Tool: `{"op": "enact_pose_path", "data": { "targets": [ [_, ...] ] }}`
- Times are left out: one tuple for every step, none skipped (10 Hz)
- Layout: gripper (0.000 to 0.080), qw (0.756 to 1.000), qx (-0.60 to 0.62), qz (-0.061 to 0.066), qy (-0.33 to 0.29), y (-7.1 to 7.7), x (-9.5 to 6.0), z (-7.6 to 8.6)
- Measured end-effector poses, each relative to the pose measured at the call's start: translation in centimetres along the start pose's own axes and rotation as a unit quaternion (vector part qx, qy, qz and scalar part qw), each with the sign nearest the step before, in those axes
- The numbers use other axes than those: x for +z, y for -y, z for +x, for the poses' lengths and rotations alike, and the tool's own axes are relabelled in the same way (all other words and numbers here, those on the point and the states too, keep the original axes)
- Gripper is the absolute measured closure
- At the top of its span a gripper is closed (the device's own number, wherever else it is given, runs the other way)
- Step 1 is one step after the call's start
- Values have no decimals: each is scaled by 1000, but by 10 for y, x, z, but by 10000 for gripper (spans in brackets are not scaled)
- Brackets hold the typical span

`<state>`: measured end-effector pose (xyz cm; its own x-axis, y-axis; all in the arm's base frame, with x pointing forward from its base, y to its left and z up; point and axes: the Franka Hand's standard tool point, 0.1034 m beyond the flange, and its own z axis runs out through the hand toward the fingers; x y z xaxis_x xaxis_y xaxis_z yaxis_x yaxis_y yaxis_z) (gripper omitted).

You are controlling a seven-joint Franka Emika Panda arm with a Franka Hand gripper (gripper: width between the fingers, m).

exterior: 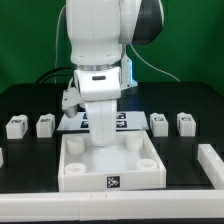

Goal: Assemble one leg

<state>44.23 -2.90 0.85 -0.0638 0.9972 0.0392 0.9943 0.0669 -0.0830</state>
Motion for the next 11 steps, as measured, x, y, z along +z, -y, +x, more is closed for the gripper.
{"op": "enact_pose_path", "data": {
  "targets": [
    [736, 1000, 0, -1, 0, 0, 0, 0],
    [736, 1000, 0, -1, 0, 0, 0, 0],
    [736, 1000, 0, -1, 0, 0, 0, 0],
    [736, 1000, 11, -2, 0, -2, -1, 3],
    [736, 1000, 30, -5, -3, -10, -2, 18],
    [736, 999, 34, -7, -7, -16, 0, 34],
    [736, 999, 35, -9, -11, -22, 0, 47],
    [736, 999, 33, -13, -16, -33, 0, 59],
    [736, 999, 32, -17, -21, -43, -1, 70],
    [736, 999, 35, -21, -25, -51, -3, 78],
    [736, 999, 35, -18, -28, -54, 0, 82]
  ]
}}
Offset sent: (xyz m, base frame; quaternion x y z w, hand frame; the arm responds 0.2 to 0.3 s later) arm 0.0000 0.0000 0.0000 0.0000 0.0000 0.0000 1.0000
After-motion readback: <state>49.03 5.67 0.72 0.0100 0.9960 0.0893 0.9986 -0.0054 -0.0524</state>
